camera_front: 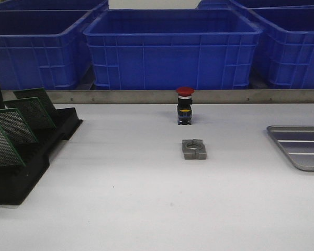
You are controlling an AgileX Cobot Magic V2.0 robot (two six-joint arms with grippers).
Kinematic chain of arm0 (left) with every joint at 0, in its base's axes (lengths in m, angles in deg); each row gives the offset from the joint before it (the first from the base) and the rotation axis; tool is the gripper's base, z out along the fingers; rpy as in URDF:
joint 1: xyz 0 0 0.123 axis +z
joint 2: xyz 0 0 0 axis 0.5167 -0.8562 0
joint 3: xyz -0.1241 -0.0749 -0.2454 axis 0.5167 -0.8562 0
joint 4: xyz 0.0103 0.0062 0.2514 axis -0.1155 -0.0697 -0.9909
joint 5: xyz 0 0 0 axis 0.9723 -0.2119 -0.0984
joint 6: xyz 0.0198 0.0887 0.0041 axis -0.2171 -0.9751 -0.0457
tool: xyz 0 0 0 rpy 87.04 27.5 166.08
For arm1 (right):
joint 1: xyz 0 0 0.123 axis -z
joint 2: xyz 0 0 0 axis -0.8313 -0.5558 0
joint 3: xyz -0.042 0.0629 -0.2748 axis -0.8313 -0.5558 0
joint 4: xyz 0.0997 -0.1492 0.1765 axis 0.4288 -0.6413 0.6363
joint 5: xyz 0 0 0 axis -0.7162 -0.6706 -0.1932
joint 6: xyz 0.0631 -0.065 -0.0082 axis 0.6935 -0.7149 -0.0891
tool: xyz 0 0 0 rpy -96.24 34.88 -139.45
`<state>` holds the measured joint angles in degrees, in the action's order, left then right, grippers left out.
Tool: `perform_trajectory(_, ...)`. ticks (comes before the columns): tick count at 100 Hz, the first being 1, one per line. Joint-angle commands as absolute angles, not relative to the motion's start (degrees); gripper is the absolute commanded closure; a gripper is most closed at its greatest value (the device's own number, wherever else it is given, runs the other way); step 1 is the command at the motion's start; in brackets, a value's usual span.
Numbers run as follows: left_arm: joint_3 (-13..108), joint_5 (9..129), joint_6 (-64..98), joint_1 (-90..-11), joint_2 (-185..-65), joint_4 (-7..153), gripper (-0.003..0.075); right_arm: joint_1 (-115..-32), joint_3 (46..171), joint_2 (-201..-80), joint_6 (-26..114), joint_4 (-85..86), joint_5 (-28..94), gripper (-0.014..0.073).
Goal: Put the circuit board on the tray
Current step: 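Lower the left gripper onto a green circuit board in the black rack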
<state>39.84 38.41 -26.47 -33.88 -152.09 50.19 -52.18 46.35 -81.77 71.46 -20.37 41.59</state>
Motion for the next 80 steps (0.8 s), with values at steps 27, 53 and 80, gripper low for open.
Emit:
perform_trajectory(27,41.7,37.5,-25.8,-34.2,-148.2,50.5,0.0741,-52.2,47.0,-80.3,70.9,-20.4,46.1,0.0654)
perform_trajectory(53,41.7,30.6,-25.8,-34.2,-139.2,48.3,0.0741,-52.2,47.0,-80.3,70.9,-20.4,46.1,0.0654)
perform_trajectory(80,41.7,28.6,-26.0,-34.2,-127.2,56.6,0.0741,-52.2,47.0,-80.3,70.9,-20.4,46.1,0.0654)
